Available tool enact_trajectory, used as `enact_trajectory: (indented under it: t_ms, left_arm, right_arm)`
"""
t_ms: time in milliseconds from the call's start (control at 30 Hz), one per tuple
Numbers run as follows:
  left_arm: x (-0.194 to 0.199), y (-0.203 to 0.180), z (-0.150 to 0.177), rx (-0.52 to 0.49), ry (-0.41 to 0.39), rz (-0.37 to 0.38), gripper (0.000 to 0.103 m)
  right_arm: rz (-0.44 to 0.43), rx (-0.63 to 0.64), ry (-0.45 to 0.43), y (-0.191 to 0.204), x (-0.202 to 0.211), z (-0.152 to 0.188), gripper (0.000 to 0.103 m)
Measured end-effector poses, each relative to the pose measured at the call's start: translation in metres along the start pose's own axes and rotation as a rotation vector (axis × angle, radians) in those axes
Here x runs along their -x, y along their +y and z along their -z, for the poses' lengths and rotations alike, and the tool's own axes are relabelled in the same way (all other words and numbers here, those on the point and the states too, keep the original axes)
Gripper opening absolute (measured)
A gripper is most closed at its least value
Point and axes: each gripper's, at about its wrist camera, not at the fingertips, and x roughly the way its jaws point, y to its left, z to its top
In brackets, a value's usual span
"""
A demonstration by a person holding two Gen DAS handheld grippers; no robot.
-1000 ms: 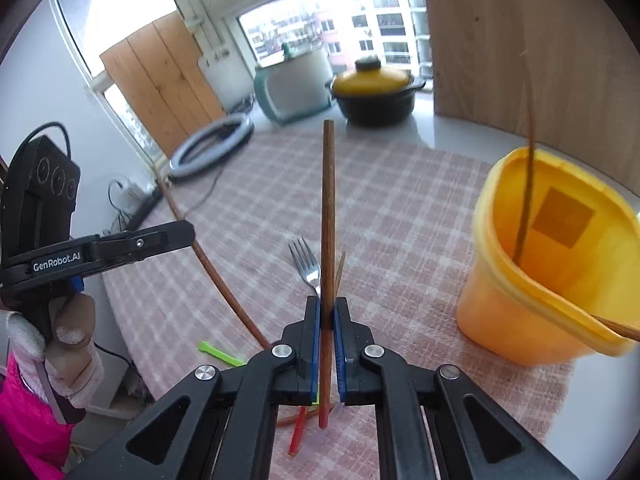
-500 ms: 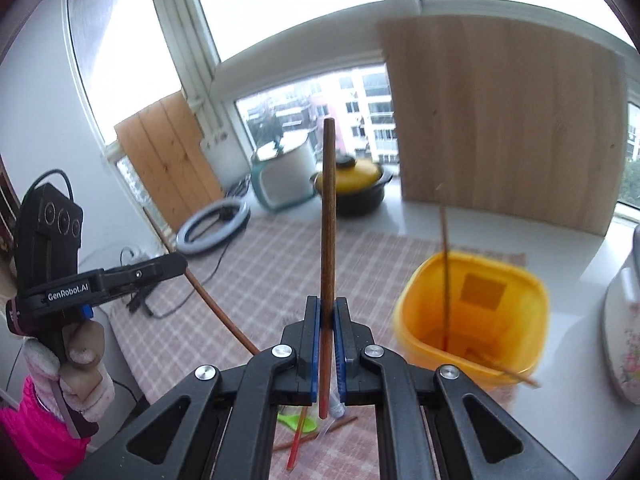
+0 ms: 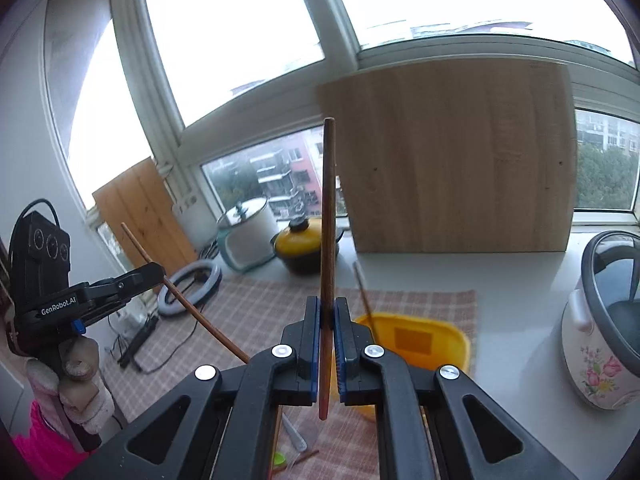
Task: Organize utensils
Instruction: 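Lift the chopstick with the right tool and carry it to the yellow container, then lower the right tool's chopstick into the container and open it while the left tool releases its chopstick there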
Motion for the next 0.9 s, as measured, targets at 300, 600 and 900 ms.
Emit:
enact_trajectory:
  t_ms: [300, 600, 900]
  left_arm:
    - [-0.06, -0.026, -0.001, -0.09, 0.053, -0.042, 0.003]
    - [-0.12, -0.036, 0.017, -0.152, 0.139, -0.113, 0.003]
    - [-0.157, -0.039, 0.041, -0.206, 0.213, -0.155, 0.003]
  right_arm:
    - [0.115, -0.002, -0.013, -0.036, -0.016, -0.012, 0.004]
    - [0.148, -0.055, 0.067, -0.073, -0.049, 0.003, 0.004]
    - [0.156, -0.07, 0.142, -0.091, -0.073, 0.019, 0.004]
